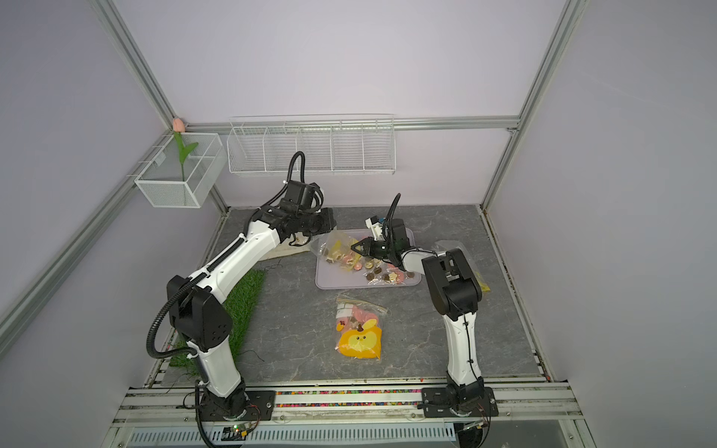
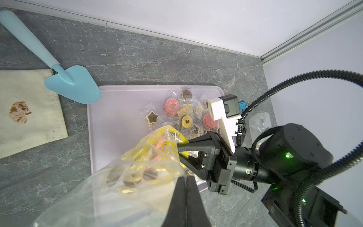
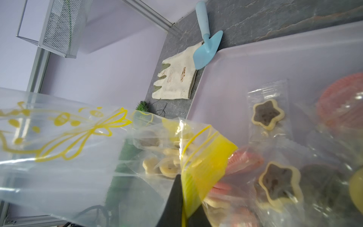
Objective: Pour cookies out of the ziploc bag
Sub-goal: 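Pour the cookies out of the ziploc bag onto the tray.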
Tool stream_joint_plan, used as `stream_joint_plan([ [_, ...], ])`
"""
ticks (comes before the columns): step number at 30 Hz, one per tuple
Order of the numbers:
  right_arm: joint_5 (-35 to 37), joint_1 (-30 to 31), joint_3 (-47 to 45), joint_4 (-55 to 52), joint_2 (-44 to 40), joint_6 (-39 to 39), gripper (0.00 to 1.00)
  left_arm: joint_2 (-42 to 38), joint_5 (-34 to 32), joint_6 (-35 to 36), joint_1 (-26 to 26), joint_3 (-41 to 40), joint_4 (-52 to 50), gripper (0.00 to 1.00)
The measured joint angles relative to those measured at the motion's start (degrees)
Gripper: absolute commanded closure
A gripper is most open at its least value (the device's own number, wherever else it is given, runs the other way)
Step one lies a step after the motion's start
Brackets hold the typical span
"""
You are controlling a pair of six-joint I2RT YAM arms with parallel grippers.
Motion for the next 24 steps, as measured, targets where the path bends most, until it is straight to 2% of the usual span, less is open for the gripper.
stream_joint_plan([
  [13, 0.22, -5.60, -2.97, 1.36, -3.98, 1.27, 0.93, 2.99, 1.99, -1.31, -1.40, 3.74, 1.31, 1.00],
  [24, 0.24, -3.04, -2.14, -1.51, -4.11, 0.81, 0.93, 3.85, 0.63, -0.07, -0.90, 6.34, -0.50, 1.00],
])
